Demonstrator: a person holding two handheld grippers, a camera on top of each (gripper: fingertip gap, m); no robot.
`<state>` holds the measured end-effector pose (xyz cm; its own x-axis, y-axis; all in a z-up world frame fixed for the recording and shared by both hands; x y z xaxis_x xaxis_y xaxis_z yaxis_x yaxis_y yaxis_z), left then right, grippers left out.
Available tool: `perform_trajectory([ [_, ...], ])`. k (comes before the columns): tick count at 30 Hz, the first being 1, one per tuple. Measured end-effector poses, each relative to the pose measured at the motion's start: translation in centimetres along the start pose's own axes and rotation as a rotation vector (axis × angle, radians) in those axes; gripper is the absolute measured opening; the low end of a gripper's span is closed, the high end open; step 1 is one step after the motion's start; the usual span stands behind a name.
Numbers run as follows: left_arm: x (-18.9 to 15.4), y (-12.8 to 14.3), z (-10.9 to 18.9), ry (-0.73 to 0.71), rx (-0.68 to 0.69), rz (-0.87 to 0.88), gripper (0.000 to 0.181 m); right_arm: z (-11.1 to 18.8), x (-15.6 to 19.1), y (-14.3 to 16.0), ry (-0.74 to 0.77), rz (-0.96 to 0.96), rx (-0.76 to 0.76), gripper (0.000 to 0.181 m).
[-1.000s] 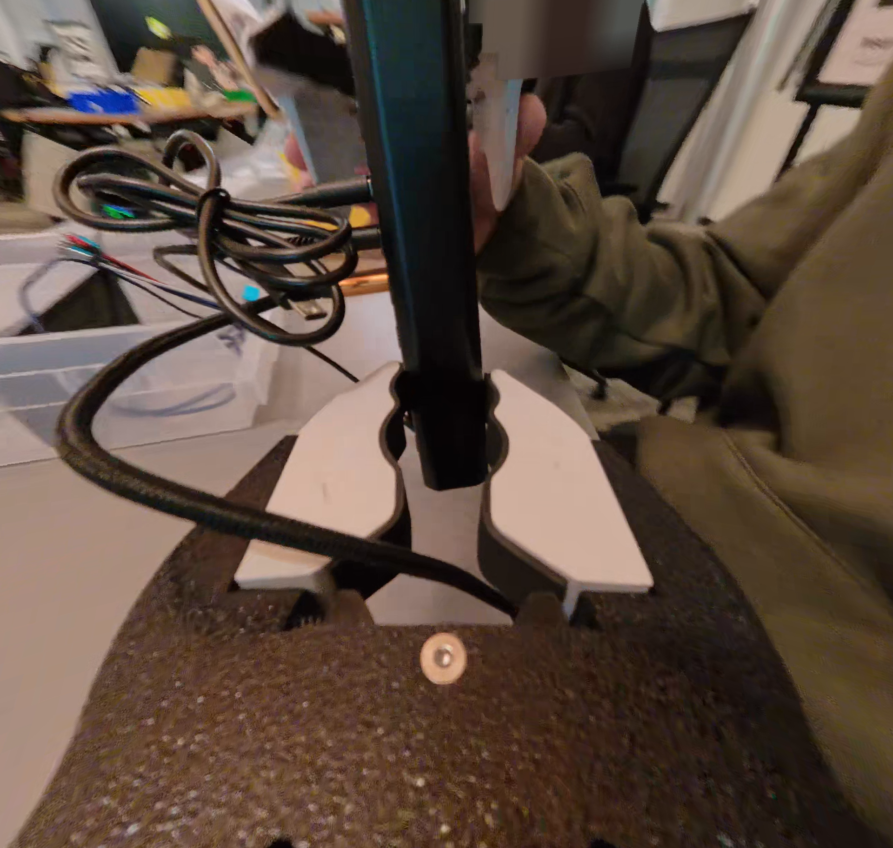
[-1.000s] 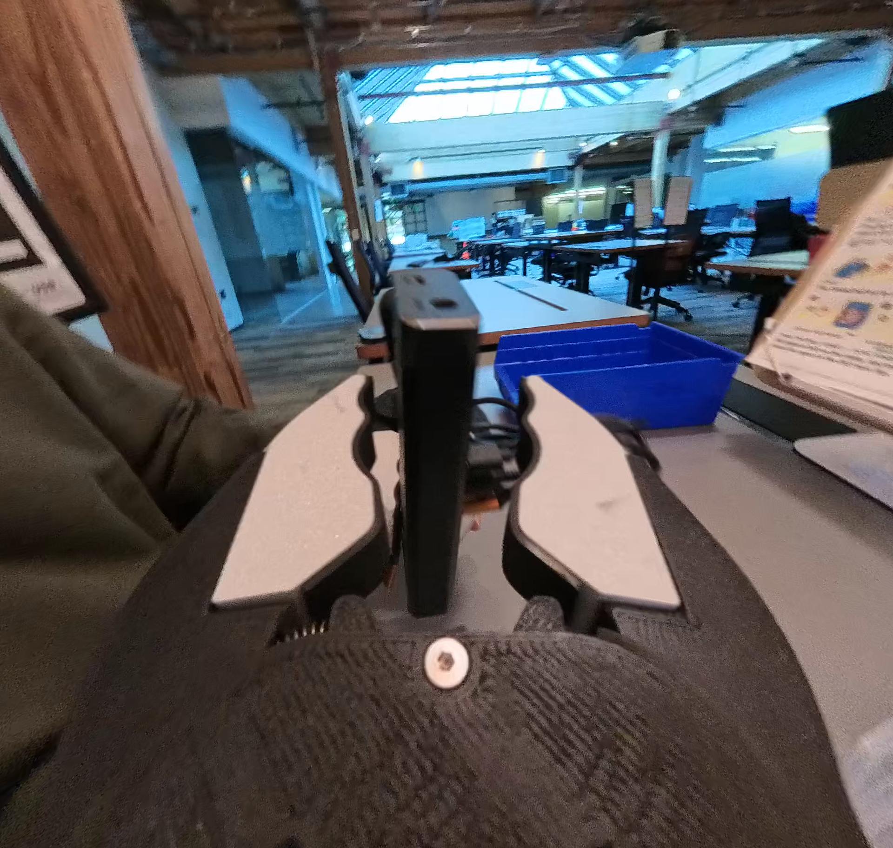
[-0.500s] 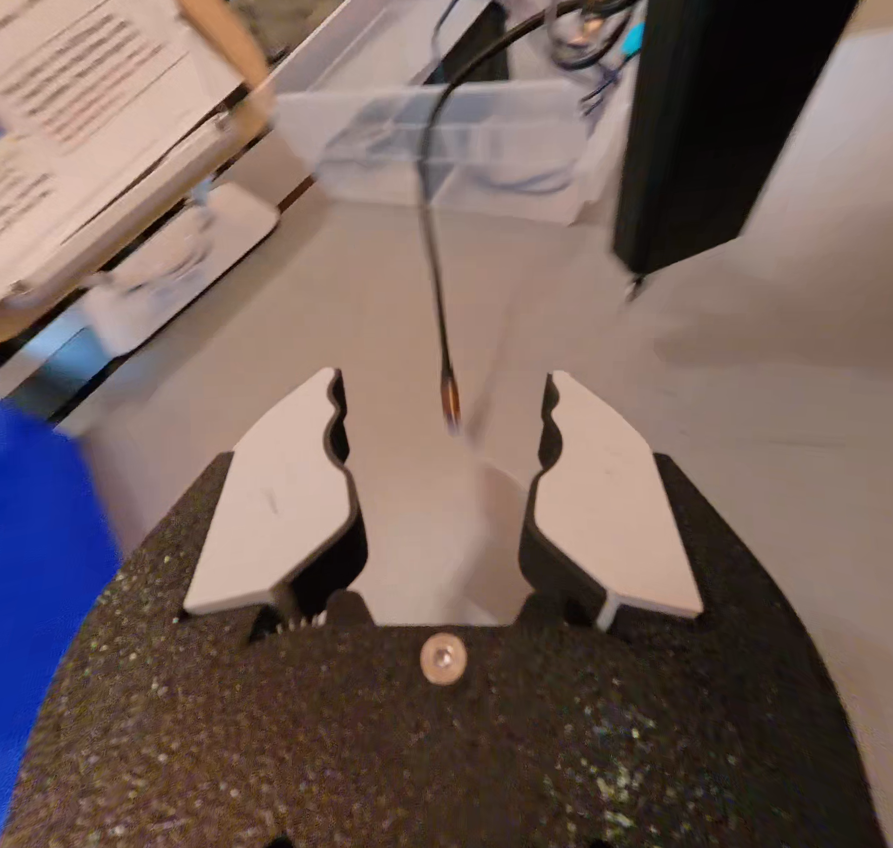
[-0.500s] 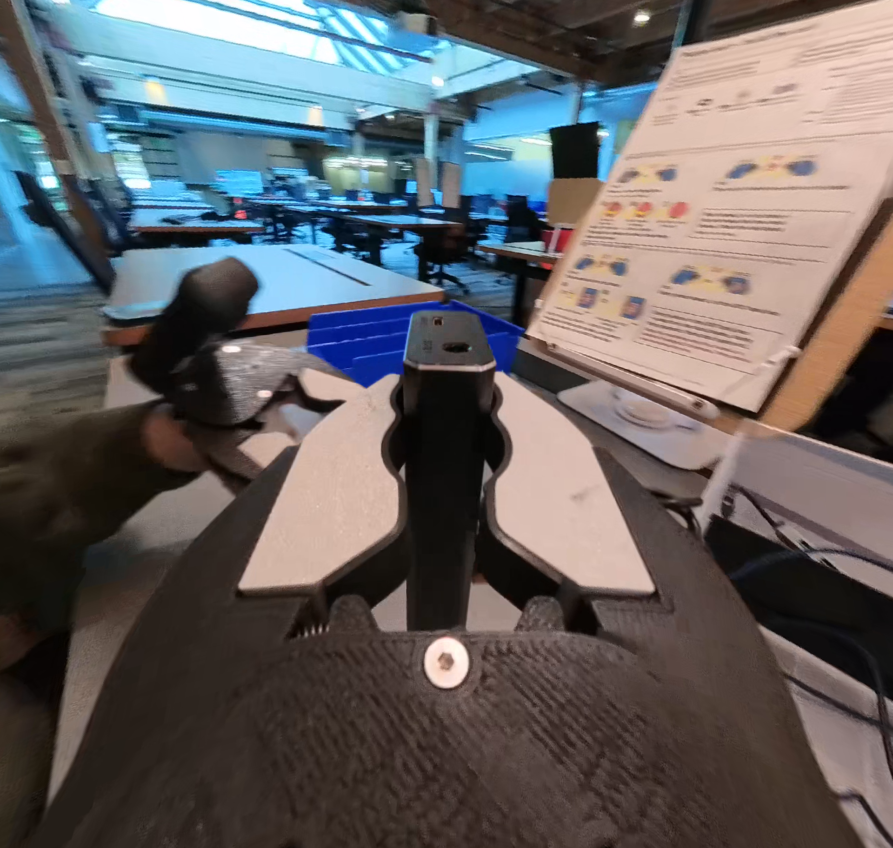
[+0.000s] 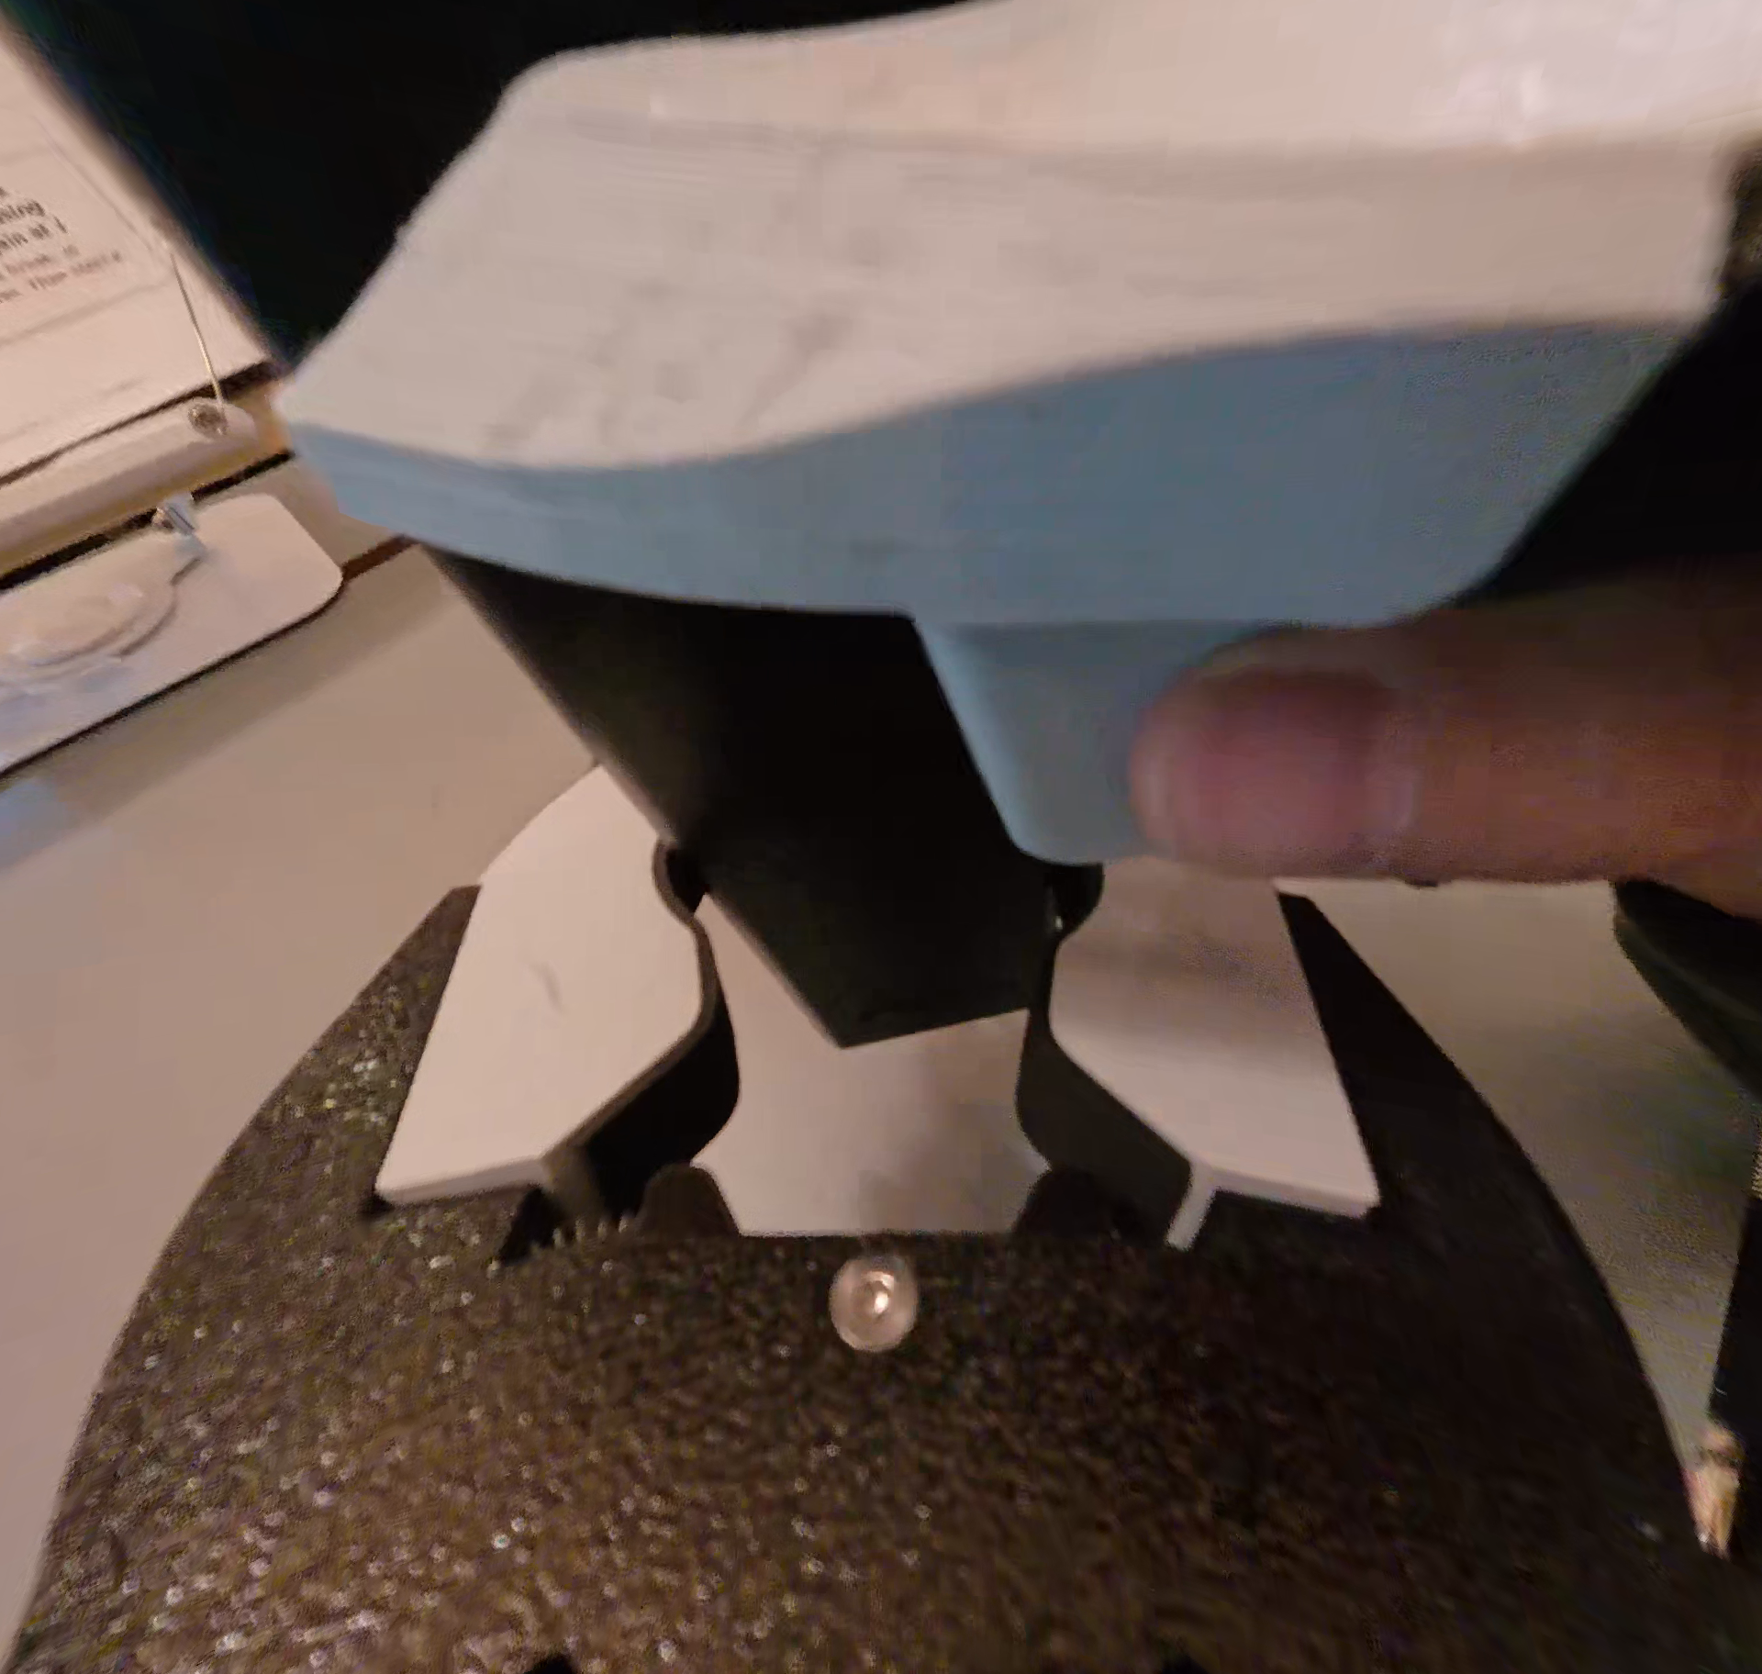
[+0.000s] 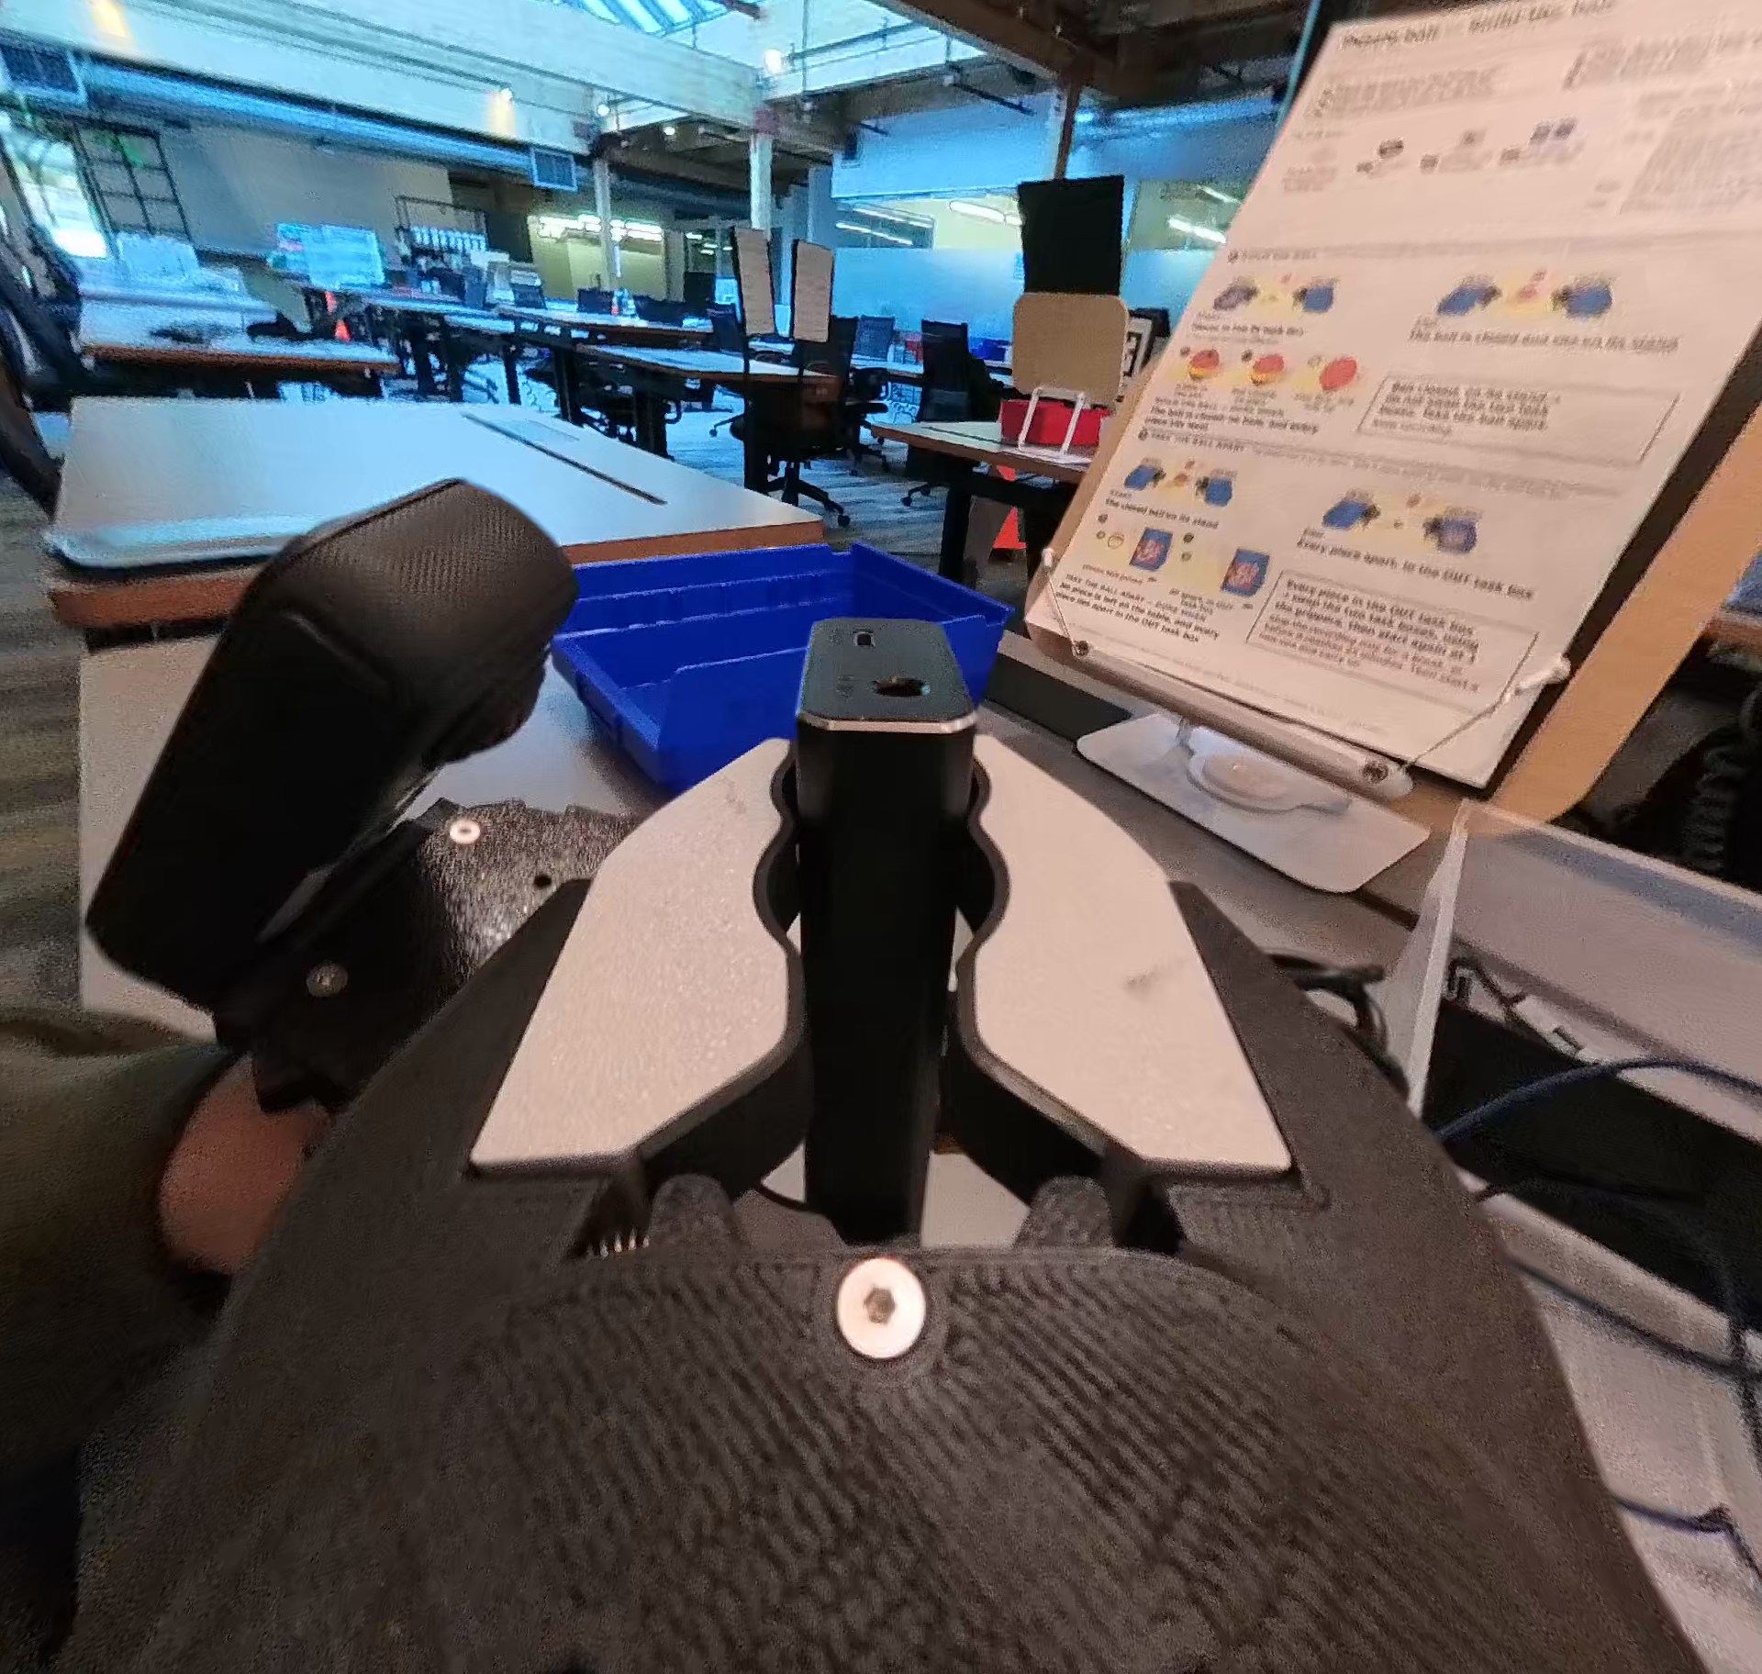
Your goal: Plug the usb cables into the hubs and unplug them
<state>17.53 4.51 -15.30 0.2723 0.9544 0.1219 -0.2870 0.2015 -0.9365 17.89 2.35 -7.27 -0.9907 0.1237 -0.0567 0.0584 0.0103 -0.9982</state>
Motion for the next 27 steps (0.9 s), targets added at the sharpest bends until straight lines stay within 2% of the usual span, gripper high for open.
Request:
perform_trajectory([
  [2, 0.4, 0.0, 0.4, 0.038, -0.017, -0.035, 0.07, 0.1, 0.5, -0.2, -0.091, 0.071, 0.025, 0.032],
  [4, 0.7, 0.1, 1.0, 0.135, -0.064, -0.026, 0.07, 0.9, 0.5, -0.4, -0.169, 0.116, 0.067, 0.037],
  [7, 1.8, -0.1, 2.6, 0.312, -0.177, 0.057, 0.07, 2.6, -0.7, -1.2, -0.175, 0.171, 0.113, 0.042],
  [9, 2.3, 0.1, 3.9, 0.421, -0.219, -0.003, 0.069, 3.5, -1.2, -1.4, -0.207, 0.185, 0.125, 0.044],
  [11, 2.3, 0.4, 5.0, 0.517, -0.251, -0.073, 0.069, 3.9, -0.7, -0.7, -0.306, 0.178, 0.156, 0.041],
  [16, 1.8, 1.6, 6.2, 0.681, -0.223, -0.211, 0.069, 3.4, 2.4, 0.9, -0.502, 0.274, 0.222, 0.037],
  [18, 1.6, 2.2, 6.2, 0.706, -0.203, -0.257, 0.069, 3.0, 3.1, 1.9, -0.521, 0.311, 0.266, 0.036],
  [21, 1.2, 3.0, 5.9, 0.738, -0.201, -0.288, 0.069, 2.1, 3.5, 3.7, -0.546, 0.263, 0.368, 0.021],
  [22, 1.1, 3.3, 5.7, 0.743, -0.192, -0.298, 0.069, 1.9, 3.4, 4.0, -0.544, 0.268, 0.374, 0.023],
  [24, 1.1, 3.7, 5.6, 0.739, -0.196, -0.301, 0.069, 1.7, 2.7, 4.0, -0.492, 0.287, 0.353, 0.048],
  [27, 1.1, 4.0, 5.6, 0.752, -0.223, -0.27, 0.068, 1.8, 2.7, 2.8, -0.544, 0.144, 0.229, 0.072],
])
Point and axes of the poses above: each gripper's, where its closed fingertips meet, z back along the fingers, y out of its underside, x = y × z across the jaws, the point moved 5 cm from there along z, back along the fingers, and after that the axes turned 2 degrees about -z, right-handed, at the moved point
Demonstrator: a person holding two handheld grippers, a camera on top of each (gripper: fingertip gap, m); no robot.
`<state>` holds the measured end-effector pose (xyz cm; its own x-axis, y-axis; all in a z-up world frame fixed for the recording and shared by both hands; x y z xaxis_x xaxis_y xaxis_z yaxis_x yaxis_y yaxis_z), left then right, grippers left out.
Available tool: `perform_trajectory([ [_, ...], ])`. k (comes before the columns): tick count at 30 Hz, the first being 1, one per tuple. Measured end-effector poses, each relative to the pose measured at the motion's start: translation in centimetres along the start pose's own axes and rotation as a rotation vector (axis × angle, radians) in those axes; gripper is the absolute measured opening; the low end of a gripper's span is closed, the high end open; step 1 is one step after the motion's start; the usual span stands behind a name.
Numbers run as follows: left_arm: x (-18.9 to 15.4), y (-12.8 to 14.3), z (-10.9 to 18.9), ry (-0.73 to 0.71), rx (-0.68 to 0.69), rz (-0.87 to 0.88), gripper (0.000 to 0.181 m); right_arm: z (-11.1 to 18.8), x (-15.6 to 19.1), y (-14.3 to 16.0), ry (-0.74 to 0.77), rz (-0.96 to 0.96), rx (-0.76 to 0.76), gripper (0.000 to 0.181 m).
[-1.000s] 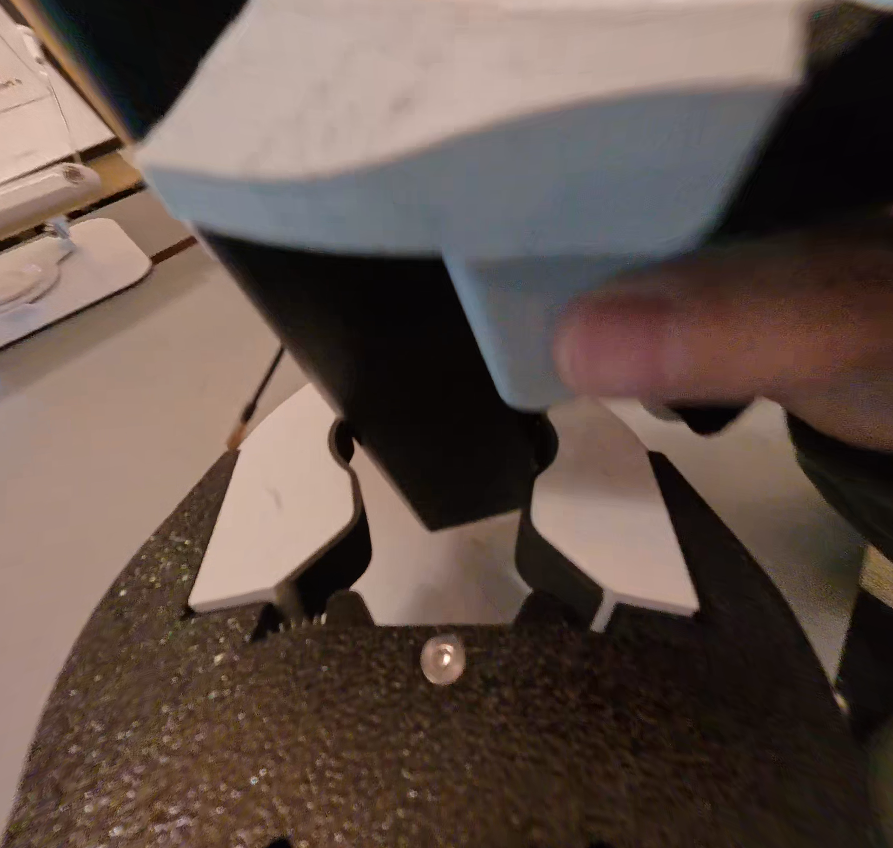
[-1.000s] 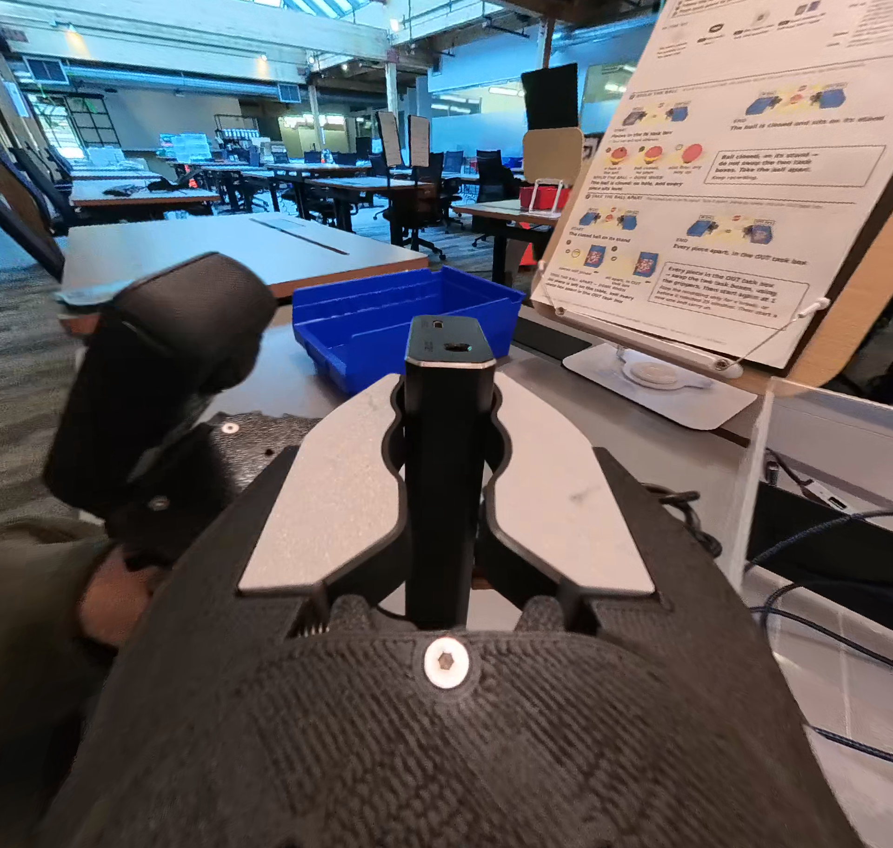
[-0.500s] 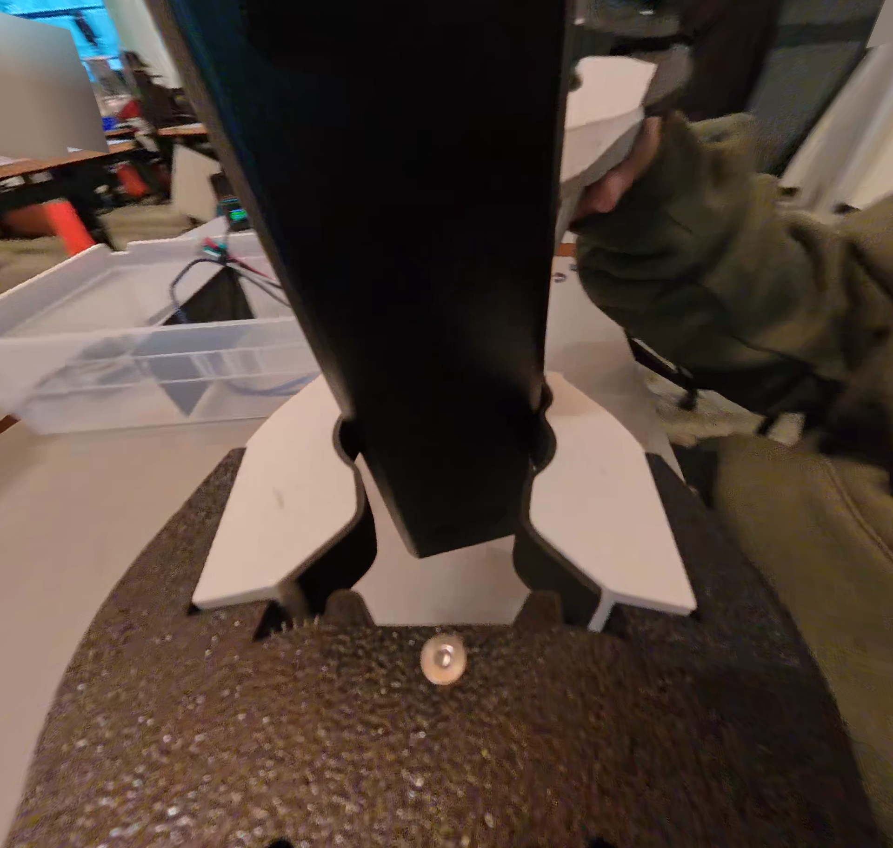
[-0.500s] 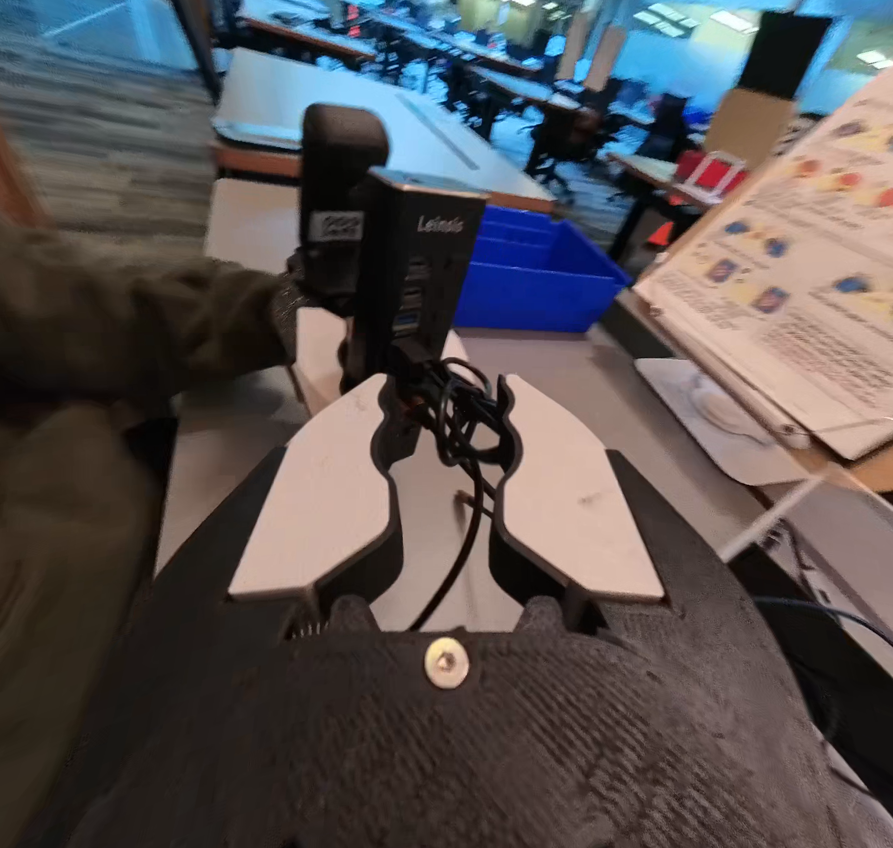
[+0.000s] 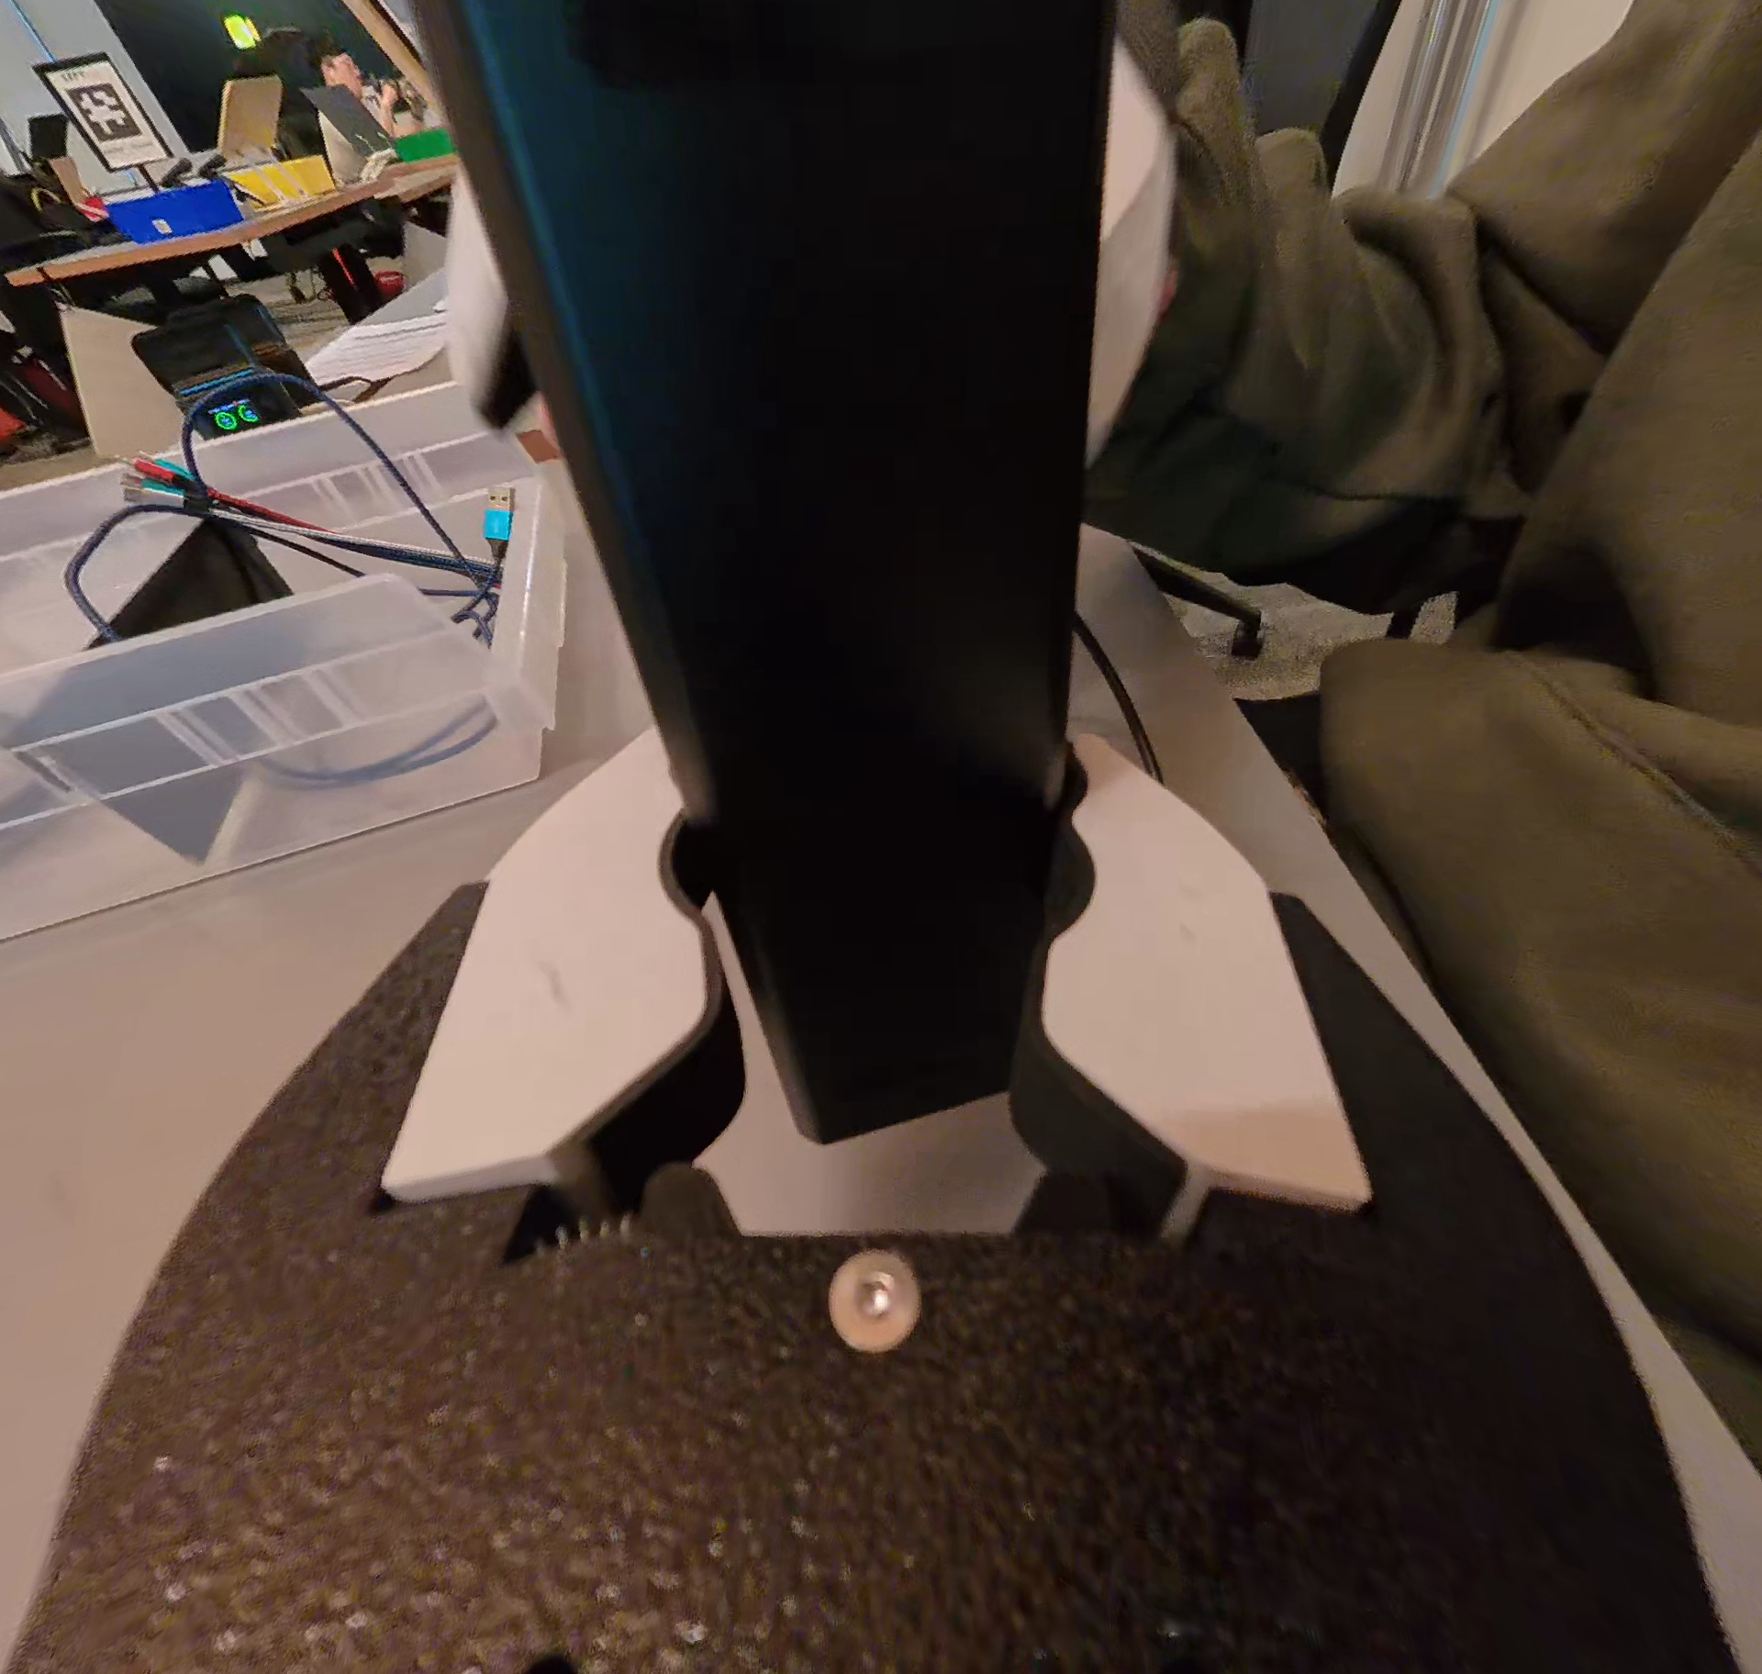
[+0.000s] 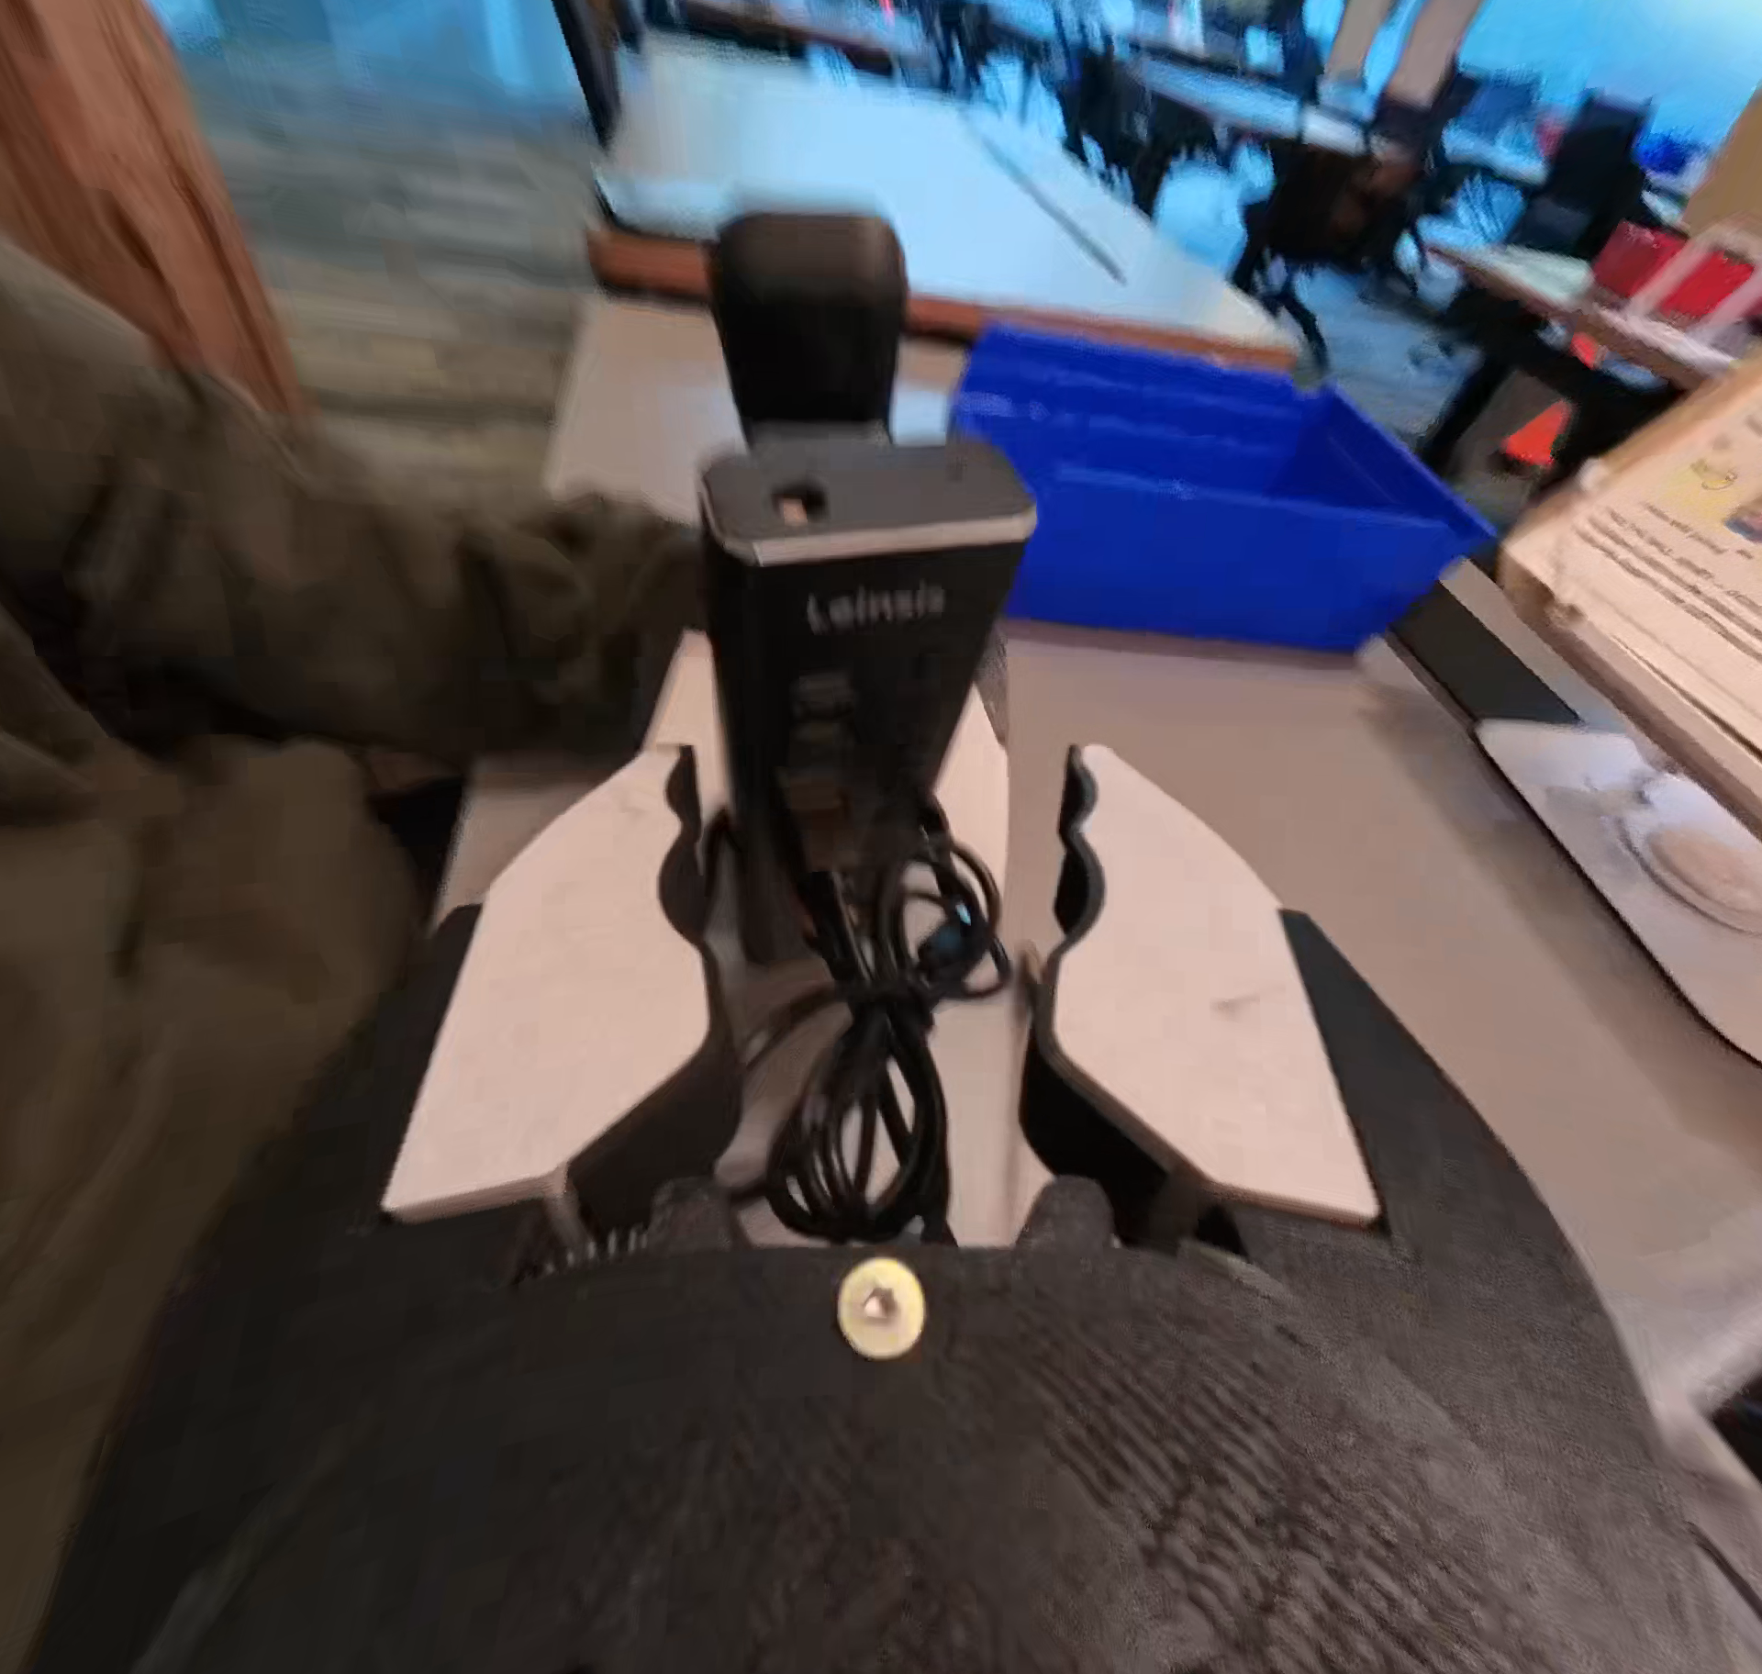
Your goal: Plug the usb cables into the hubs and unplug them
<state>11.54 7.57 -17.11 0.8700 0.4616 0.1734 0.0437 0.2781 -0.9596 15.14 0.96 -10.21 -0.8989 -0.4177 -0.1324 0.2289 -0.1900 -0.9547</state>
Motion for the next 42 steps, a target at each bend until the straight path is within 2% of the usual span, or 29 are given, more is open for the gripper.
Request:
perform_trajectory([
  [1, -0.1, 0.2, 0.0, 0.01, -0.003, 0.005, 0.068, 0.0, 0.4, -0.7, -0.057, -0.031, -0.088, 0.076],
  [2, -0.2, 0.3, -0.1, 0.025, -0.006, 0.007, 0.068, -0.1, 0.8, -1.0, -0.096, -0.05, -0.14, 0.071],
  [4, -0.5, 0.4, -0.2, 0.049, 0.004, 0.004, 0.068, -1.0, 0.8, -0.3, -0.074, -0.018, -0.061, 0.068],
  [6, -0.6, 0.7, -0.1, 0.057, 0.034, -0.006, 0.068, -1.4, 0.8, 0.6, -0.024, 0.144, 0.035, 0.062],
  [8, -0.7, 0.9, 0.0, 0.067, 0.048, -0.013, 0.067, -1.6, 1.2, 0.7, -0.03, 0.248, 0.024, 0.058],
  [10, -0.7, 1.1, 0.0, 0.068, 0.067, -0.01, 0.067, -1.9, 1.2, 0.6, -0.021, 0.238, 0.003, 0.061],
  [15, -1.4, 0.9, -0.3, 0.113, 0.076, -0.028, 0.067, -2.3, 1.7, -0.3, -0.122, 0.112, -0.166, 0.063],
  [20, -1.3, 1.8, -0.7, 0.098, 0.131, -0.042, 0.067, -3.2, 1.7, 0.2, -0.133, 0.075, -0.098, 0.061],
  [23, 0.1, 1.4, -0.1, -0.024, 0.124, 0.033, 0.063, -2.6, 0.4, -0.2, -0.02, 0.063, -0.11, 0.061],
  [25, 0.8, 0.2, 0.9, -0.095, 0.062, 0.045, 0.067, -2.0, -0.7, -0.1, 0.028, 0.023, -0.111, 0.06],
  [28, 0.6, -1.3, 2.0, -0.065, -0.001, 0.071, 0.062, -1.5, -0.8, 0.3, -0.05, -0.033, -0.15, 0.06],
  [31, 0.1, -2.1, 1.6, -0.01, -0.061, 0.131, 0.061, -2.1, 0.0, 0.5, -0.115, -0.027, -0.153, 0.061],
  [32, 0.0, -1.9, 1.1, -0.005, -0.046, 0.148, 0.065, -2.4, 0.0, 0.5, -0.105, -0.023, -0.147, 0.061],
  [36, 0.6, -1.3, 0.4, -0.07, 0.008, 0.134, 0.06, -2.7, -0.2, 0.7, -0.053, 0.011, -0.082, 0.061],
  [39, 1.1, -1.4, 0.5, -0.136, -0.01, 0.083, 0.06, -2.2, -0.5, 0.6, -0.024, 0.03, -0.073, 0.06],
  [42, 1.0, -1.7, 0.4, -0.144, -0.042, 0.097, 0.06, -2.1, -0.6, 0.5, -0.036, 0.009, -0.089, 0.061],
])
Point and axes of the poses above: each gripper's, where its closed fingertips meet, z back along the fingers, y out of its underside, x = y × z across the jaws, the point moved 5 cm from there along z, back along the fingers, and after that the axes turned 2 degrees about -z, right-handed, at the moved point
